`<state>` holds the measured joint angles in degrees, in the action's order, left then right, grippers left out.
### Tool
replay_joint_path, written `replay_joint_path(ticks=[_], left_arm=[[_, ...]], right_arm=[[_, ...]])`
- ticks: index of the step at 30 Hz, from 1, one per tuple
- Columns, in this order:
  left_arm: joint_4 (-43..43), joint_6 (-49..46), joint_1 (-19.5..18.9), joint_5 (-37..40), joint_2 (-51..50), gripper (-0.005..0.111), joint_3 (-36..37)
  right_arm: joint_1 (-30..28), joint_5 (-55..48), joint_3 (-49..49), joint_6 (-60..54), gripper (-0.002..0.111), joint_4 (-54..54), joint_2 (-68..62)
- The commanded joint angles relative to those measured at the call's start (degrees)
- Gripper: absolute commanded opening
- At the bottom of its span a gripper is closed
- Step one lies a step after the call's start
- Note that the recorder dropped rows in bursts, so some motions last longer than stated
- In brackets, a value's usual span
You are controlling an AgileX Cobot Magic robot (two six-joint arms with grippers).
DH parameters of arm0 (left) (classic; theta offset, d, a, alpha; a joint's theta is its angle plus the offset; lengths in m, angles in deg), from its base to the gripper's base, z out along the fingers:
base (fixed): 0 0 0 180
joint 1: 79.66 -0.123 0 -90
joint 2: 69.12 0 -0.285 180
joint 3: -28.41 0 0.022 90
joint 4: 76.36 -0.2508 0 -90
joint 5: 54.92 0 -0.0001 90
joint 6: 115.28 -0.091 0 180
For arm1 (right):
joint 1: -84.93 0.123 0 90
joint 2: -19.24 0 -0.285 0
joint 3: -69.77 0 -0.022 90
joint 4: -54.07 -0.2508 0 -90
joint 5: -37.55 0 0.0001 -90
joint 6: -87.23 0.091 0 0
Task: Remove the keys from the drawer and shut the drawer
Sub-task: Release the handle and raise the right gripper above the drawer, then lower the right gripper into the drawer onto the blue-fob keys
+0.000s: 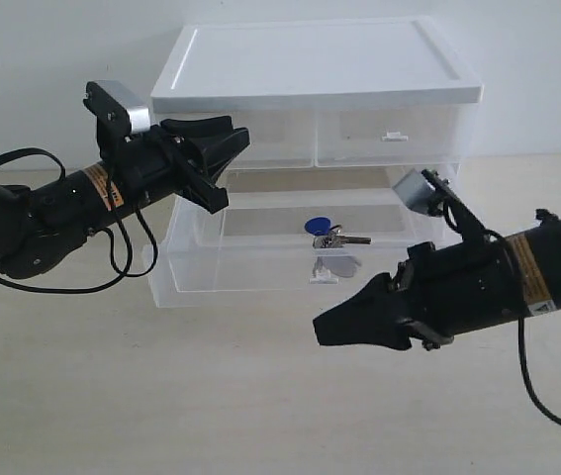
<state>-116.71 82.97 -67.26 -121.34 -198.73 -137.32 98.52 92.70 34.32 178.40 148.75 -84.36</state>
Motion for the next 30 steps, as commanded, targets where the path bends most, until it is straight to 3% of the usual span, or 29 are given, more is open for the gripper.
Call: replay_joint_path(ticks=[1, 3, 8, 11, 15, 18, 24, 27, 30], left_arm=[[4.94, -0.14, -0.49, 3.14, 0.47, 0.031, -0.69], [4.94, -0.46, -0.49, 3.11, 0.47, 0.031, -0.69], [4.94, -0.61, -0.49, 3.27, 0.47, 0.031, -0.69], [4.94, -0.61, -0.49, 3.50, 0.47, 0.031, -0.69], [4.94, -0.61, -0.49, 4.33, 0.47, 0.031, -0.69], [4.94, -0.61, -0.49, 5.12, 0.47, 0.031, -0.69], [4.94, -0.61, -0.49, 5.12, 0.47, 0.031, -0.69], [4.94, -0.61, -0.49, 5.61, 0.47, 0.031, -1.06], [4.94, -0.61, -0.49, 6.33, 0.47, 0.031, -1.25]], right_arm=[[-0.42, -1.53, 0.95, 1.13, 0.044, 0.40, 9.54], [-0.42, -7.03, 2.42, 1.24, 0.044, 0.30, 14.08], [3.33, -36.53, 8.25, 2.10, 0.045, 5.11, 20.76], [5.20, -38.11, 12.10, 6.50, 0.048, 5.26, 19.12], [6.78, -37.62, 16.39, 6.43, 0.068, 5.26, 13.62], [7.09, -38.53, 19.48, 3.27, 0.069, 5.26, 8.50], [12.51, -63.26, 23.50, -5.52, 0.064, 5.26, 2.62], [15.40, -71.67, 24.36, -17.64, 0.062, -6.84, 0.81], [16.91, -82.20, 28.48, -45.52, 0.062, -35.21, -1.52]])
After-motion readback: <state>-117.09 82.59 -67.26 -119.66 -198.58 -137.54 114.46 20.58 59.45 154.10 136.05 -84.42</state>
